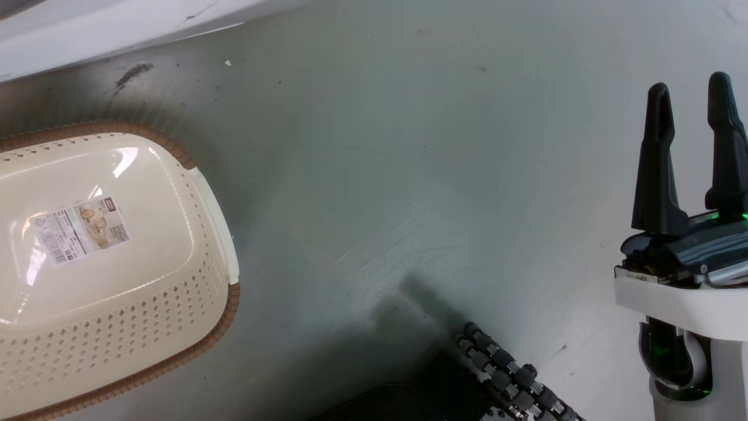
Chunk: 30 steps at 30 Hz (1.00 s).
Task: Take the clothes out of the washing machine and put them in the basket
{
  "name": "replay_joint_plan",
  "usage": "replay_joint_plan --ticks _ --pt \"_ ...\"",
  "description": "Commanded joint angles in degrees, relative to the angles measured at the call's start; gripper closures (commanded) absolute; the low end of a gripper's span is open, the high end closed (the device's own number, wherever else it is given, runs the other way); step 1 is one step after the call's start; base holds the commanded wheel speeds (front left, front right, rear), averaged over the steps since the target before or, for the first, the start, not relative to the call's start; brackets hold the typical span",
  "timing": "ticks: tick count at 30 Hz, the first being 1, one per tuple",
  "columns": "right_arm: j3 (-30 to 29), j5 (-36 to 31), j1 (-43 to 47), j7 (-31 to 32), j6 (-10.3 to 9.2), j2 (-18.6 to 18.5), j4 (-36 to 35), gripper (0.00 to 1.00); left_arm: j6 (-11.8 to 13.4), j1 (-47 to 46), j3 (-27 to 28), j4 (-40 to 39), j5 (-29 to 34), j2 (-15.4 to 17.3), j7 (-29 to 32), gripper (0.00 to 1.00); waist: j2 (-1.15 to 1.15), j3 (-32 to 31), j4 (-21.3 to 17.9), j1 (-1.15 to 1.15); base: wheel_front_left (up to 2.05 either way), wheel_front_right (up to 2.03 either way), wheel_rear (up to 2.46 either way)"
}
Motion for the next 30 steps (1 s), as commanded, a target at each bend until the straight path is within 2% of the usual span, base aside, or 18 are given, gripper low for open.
replay_joint_plan --ticks 1,2,3,7,11,22,30 --pt "0.02 0.32 -0.75 -0.12 -0.04 0.09 -0.12 0.00 0.31 1.37 -0.21 1.08 -0.14 0.02 -0.11 0.00 0.00 0.11 0.08 0.00 0.00 0.00 0.00" --pt "0.00 0.37 -0.79 -0.12 -0.04 0.09 -0.06 0.00 0.31 1.55 -0.37 1.42 -0.16 -0.02 0.19 0.00 0.00 0.16 0.18 0.00 0.00 0.00 0.00" --pt "-0.01 0.32 -0.84 -0.12 -0.04 0.09 0.03 0.00 0.19 1.81 -0.35 1.97 -0.55 -0.18 0.69 1.00 0.00 0.13 0.27 0.00 0.00 0.00 0.00" --pt "-0.06 -0.03 -1.12 -0.12 -0.04 0.09 0.43 0.00 -0.32 2.64 -0.10 2.55 -1.81 -0.71 0.36 1.00 0.00 -0.36 0.60 0.00 0.00 0.00 0.00" --pt "-0.59 -0.96 -1.73 -0.12 -0.04 0.08 0.63 0.00 -0.52 3.57 -0.16 1.98 -2.64 -1.21 -3.14 1.00 0.00 -1.47 1.46 0.00 0.00 0.00 0.00" --pt "-1.71 -4.51 -0.60 -0.12 -0.04 0.08 2.19 0.00 -1.35 13.26 -0.23 2.35 -7.02 -3.48 -20.80 1.00 0.00 -9.76 5.37 0.00 0.00 0.00 0.00" --pt "-1.72 -7.15 0.63 -0.12 -0.04 0.07 3.73 0.00 -1.41 22.26 -1.73 3.39 -10.99 -6.49 -30.77 1.00 0.00 -16.65 7.91 0.00 0.00 0.00 0.00"
